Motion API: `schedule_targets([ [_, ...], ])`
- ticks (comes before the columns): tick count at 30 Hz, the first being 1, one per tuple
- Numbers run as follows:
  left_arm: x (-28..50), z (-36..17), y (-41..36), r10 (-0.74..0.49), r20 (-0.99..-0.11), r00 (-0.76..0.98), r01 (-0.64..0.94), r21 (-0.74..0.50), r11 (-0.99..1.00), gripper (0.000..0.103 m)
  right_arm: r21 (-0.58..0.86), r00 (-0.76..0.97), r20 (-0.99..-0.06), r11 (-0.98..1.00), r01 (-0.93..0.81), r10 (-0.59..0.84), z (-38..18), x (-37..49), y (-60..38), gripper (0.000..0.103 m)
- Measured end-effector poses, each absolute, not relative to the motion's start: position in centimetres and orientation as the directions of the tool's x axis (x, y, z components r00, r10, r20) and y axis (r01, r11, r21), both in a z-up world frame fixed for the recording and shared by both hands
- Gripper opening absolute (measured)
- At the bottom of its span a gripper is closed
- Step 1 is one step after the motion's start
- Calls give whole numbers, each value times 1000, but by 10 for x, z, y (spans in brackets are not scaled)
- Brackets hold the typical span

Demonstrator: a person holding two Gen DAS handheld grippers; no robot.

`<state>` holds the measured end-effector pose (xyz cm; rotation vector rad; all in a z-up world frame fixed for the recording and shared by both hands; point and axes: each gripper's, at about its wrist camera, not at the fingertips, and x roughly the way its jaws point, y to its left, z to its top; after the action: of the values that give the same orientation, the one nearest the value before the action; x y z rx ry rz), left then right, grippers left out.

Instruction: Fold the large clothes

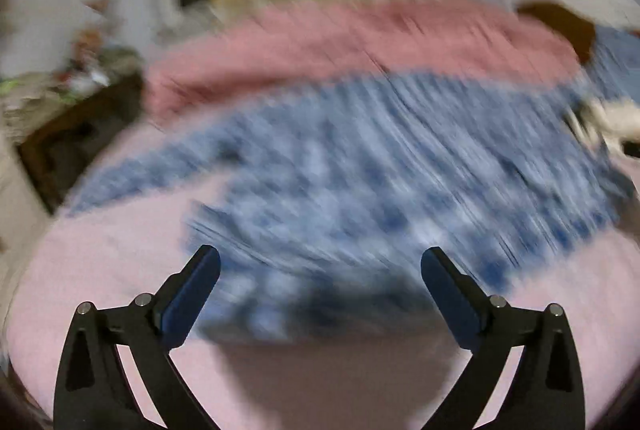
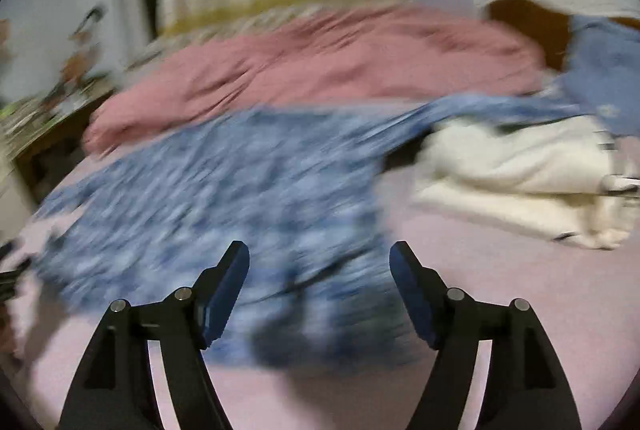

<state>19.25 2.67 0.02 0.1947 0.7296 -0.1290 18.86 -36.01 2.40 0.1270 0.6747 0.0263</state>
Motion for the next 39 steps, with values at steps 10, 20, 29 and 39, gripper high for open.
schedule_targets([
  [10, 277, -40, -21, -9, -784, 620, 163, 118, 980, 99, 59, 509, -851, 988, -145, 126, -37, 278, -237, 75],
  [20, 300, -9, 11, -104, -626, 773, 89, -55, 994, 95, 43, 768, -640, 998, 45, -7, -10, 330, -247, 75],
  [29, 214, 4, 34, 188, -386, 903, -114, 207, 972, 95, 68, 752, -657, 998, -16, 57, -21, 267, -278, 75],
  [39, 175, -8, 122, 190, -553, 811, -141, 129, 981, 97, 101, 760, -645, 976, 192, -83, -24, 158, -393, 75],
])
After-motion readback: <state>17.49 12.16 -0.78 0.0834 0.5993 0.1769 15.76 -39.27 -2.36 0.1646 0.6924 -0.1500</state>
